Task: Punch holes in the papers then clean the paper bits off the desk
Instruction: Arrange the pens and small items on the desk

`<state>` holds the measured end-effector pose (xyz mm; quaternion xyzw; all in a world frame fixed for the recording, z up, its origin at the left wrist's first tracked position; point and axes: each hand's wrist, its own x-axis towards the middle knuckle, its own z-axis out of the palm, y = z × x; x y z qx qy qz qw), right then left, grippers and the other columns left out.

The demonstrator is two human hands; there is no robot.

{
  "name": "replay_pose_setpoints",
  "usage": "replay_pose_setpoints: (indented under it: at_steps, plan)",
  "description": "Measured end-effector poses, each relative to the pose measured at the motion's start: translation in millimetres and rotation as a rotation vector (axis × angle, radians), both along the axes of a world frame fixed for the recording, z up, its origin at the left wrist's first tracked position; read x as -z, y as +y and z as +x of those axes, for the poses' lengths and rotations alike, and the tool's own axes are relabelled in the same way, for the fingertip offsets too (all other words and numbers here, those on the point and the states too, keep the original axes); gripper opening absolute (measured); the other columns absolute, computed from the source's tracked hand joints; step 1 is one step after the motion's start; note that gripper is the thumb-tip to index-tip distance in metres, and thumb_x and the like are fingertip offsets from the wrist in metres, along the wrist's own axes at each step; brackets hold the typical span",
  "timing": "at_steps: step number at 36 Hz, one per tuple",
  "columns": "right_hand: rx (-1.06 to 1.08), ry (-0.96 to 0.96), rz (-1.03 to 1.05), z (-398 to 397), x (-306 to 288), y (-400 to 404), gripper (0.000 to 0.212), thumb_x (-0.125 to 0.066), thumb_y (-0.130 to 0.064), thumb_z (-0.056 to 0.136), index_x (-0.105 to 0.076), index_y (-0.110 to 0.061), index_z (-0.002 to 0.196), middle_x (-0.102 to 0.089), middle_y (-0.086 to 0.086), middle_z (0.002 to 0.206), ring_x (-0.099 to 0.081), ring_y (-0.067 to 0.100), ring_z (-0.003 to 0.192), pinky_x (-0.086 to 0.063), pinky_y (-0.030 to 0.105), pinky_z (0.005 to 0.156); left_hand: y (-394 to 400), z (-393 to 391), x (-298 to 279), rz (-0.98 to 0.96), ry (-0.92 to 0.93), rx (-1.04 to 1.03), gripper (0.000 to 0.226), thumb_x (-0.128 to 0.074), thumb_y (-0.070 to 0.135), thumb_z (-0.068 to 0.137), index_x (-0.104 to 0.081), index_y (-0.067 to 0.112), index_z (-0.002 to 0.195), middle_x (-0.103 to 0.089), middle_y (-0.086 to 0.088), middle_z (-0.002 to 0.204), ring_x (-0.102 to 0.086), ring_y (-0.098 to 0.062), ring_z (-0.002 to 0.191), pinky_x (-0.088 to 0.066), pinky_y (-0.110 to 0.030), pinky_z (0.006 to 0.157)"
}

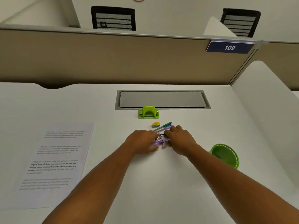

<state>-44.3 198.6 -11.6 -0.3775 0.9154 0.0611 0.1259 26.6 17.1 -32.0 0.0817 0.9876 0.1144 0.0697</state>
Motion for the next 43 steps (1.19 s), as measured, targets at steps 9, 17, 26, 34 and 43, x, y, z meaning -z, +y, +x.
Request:
replay_pose_setpoints:
  at_steps: [9, 17, 26, 34, 43]
  plan:
    - [0.092, -0.037, -0.048, -15.2, -15.6, 4.3, 0.040, -0.062, -0.027, 0.092, -0.052, -0.015, 0.129, -0.056, 0.011, 0.122, -0.056, 0.028, 0.106, -0.049, 0.036, 0.083, 0.9, -10.6, -9.7, 0.163, 0.076, -0.098, 0.038, -0.058, 0.048, 0.088, -0.063, 0.024, 0.117, -0.068, 0.001, 0.108, -0.063, -0.021, 0.088, -0.054, -0.034, 0.077]
    - [0.330, -0.053, -0.177, -67.7, -56.3, 40.8, 0.037, -0.065, -0.033, 0.090, -0.057, -0.013, 0.119, -0.062, 0.009, 0.111, -0.059, 0.027, 0.098, -0.040, 0.030, 0.072, 18.3, -50.1, -35.5, 0.265, 0.227, -0.151, 0.027, -0.060, 0.047, 0.089, -0.065, 0.027, 0.107, -0.064, 0.008, 0.090, -0.056, -0.016, 0.075, -0.047, -0.030, 0.061]
    - [0.639, 0.018, -0.183, -134.1, -56.1, 129.6, 0.043, -0.065, -0.044, 0.087, -0.057, -0.010, 0.112, -0.065, 0.008, 0.104, -0.051, 0.021, 0.083, -0.037, 0.029, 0.067, 102.7, -136.3, -29.7, 0.268, 0.111, -0.149, 0.026, -0.056, 0.039, 0.092, -0.065, 0.018, 0.102, -0.058, -0.001, 0.096, -0.058, -0.022, 0.082, -0.044, -0.032, 0.066]
    - [0.775, 0.055, -0.278, -170.4, -27.9, 146.9, 0.031, -0.069, -0.038, 0.085, -0.060, -0.012, 0.099, -0.059, 0.003, 0.086, -0.052, 0.019, 0.074, -0.034, 0.025, 0.057, 167.9, -203.0, -13.4, 0.267, 0.071, -0.204, 0.027, -0.059, 0.040, 0.091, -0.064, 0.015, 0.099, -0.060, -0.002, 0.086, -0.058, -0.021, 0.075, -0.046, -0.031, 0.064]
    - [0.896, 0.053, -0.293, -190.2, -7.4, 151.6, 0.023, -0.067, -0.031, 0.087, -0.056, -0.013, 0.078, -0.053, 0.002, 0.066, -0.053, 0.019, 0.062, -0.025, 0.021, 0.045, 197.7, -229.8, -7.5, 0.233, 0.024, -0.233, 0.027, -0.060, 0.031, 0.092, -0.063, 0.012, 0.110, -0.064, -0.009, 0.100, -0.060, -0.024, 0.084, -0.041, -0.029, 0.067]
